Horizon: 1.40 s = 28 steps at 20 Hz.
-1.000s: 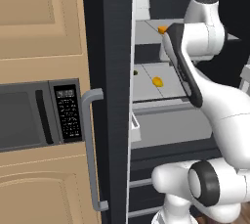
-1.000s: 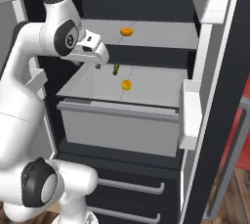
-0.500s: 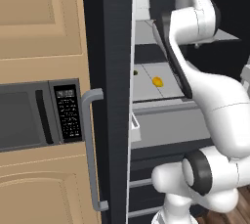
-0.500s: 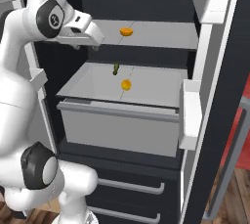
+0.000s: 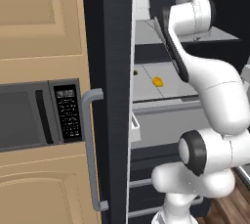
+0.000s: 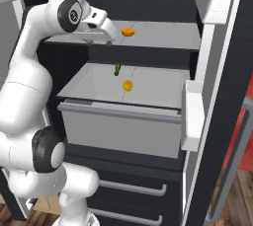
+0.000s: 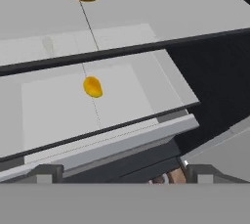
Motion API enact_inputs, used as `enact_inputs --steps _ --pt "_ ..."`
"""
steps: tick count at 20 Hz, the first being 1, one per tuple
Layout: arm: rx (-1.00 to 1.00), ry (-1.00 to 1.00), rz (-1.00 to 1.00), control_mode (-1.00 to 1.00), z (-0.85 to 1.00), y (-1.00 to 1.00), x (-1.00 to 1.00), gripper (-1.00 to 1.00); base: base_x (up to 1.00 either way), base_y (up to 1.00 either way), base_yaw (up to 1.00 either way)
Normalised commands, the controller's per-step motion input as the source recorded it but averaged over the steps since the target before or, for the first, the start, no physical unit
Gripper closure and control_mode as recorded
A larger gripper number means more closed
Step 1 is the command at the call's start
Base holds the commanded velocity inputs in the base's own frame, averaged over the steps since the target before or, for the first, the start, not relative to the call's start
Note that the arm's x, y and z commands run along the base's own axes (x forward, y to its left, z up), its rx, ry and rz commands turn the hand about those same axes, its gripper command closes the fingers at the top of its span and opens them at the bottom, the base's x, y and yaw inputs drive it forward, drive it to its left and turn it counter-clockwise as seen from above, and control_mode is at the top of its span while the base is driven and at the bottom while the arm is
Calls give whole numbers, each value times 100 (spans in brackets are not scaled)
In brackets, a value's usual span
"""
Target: Pick up the mango and orange from the fridge and place one fruit on each plate on the dining counter.
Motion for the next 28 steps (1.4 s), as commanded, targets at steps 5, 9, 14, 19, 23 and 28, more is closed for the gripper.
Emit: enact_inputs --steps 5,9,14,19,23,28 --pt "3 0 0 -100 0 -10 68 -100 0 0 0" --pt "1 0 0 -100 0 0 64 -100 0 0 0" --pt "5 0 0 -100 0 -7 61 -100 0 0 0" --pt "7 0 0 -100 0 -16 52 -100 0 0 0" --pt "2 0 0 -100 0 -6 35 -100 0 0 0" --pt "0 0 0 -100 -1 0 31 -100 0 0 0"
